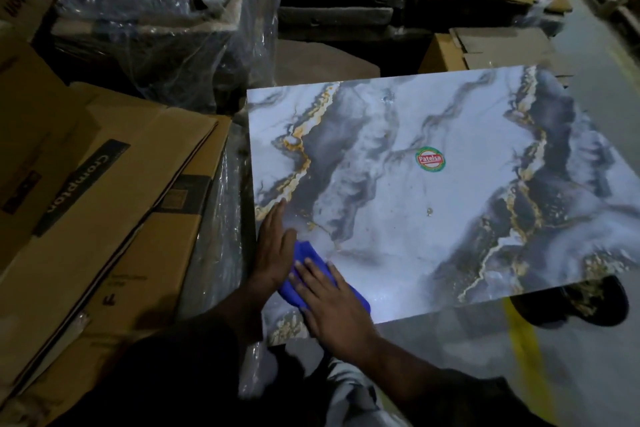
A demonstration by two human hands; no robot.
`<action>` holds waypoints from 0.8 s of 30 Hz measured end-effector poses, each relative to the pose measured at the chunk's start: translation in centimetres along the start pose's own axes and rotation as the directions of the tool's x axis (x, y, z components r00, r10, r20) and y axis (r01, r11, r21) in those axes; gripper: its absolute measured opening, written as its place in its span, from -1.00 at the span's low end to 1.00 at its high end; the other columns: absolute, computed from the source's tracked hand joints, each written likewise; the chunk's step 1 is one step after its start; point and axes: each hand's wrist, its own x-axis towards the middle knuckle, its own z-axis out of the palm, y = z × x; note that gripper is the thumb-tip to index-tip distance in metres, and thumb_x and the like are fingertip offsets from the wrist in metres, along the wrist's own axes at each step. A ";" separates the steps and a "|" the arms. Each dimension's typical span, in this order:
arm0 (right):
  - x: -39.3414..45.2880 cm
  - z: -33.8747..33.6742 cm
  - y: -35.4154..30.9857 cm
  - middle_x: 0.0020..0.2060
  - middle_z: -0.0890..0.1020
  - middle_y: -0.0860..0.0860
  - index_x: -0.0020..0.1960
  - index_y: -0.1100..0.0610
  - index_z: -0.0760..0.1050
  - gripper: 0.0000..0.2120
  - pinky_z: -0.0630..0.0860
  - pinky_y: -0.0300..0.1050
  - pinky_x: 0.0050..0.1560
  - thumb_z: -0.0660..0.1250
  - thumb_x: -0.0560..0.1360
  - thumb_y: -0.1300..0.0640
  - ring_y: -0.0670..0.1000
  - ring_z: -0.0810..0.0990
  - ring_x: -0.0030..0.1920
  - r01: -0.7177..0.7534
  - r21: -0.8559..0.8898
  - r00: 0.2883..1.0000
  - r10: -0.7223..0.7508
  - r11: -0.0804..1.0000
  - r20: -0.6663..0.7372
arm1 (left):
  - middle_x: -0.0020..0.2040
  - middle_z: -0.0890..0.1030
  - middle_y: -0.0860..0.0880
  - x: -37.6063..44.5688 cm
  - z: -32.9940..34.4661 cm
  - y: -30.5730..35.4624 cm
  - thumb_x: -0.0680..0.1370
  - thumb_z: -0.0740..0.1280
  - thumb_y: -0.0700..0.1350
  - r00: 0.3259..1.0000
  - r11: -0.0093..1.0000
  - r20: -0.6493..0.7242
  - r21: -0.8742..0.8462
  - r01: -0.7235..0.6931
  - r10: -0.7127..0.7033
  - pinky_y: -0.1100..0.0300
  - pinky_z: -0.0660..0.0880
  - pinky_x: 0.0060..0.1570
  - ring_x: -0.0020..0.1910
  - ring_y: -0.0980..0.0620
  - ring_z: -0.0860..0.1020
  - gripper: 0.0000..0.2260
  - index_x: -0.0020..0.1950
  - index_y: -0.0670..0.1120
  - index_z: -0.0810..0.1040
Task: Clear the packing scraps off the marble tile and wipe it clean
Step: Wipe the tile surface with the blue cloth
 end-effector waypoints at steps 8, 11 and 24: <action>-1.6 -3.1 11.7 0.62 0.08 0.11 0.62 0.18 0.12 -0.41 0.00 0.23 0.59 0.07 0.67 -0.04 0.11 0.04 0.63 -0.635 0.018 0.768 0.634 0.772 -0.091 | 0.59 0.30 -0.09 -0.5 0.8 -0.9 0.56 -0.02 0.15 0.987 0.950 0.068 0.268 -0.157 0.144 -0.02 0.14 0.57 0.60 -0.05 0.20 -0.34 0.58 -0.14 0.31; 1.5 -3.2 11.8 0.62 -0.03 0.23 0.63 0.26 -0.01 -0.34 -0.09 0.24 0.59 -0.03 0.64 -0.06 0.18 -0.06 0.64 -0.711 -0.005 0.701 0.709 0.703 -0.069 | 0.60 0.28 -0.06 -0.4 0.8 -1.2 0.56 -0.01 0.14 0.983 0.927 0.075 0.328 -0.184 0.169 -0.02 0.11 0.59 0.61 0.01 0.17 -0.36 0.59 -0.11 0.29; 1.2 -0.5 3.8 0.61 0.19 0.04 0.62 0.01 0.17 -0.40 -0.04 0.15 0.60 0.14 0.59 -0.01 0.03 0.05 0.63 0.102 0.001 0.994 -0.102 0.995 0.035 | 0.60 0.27 -0.12 -0.8 0.0 -0.1 0.58 0.03 0.10 0.991 0.976 -0.010 0.174 -0.129 0.132 -0.02 0.17 0.57 0.59 -0.07 0.23 -0.37 0.59 -0.19 0.24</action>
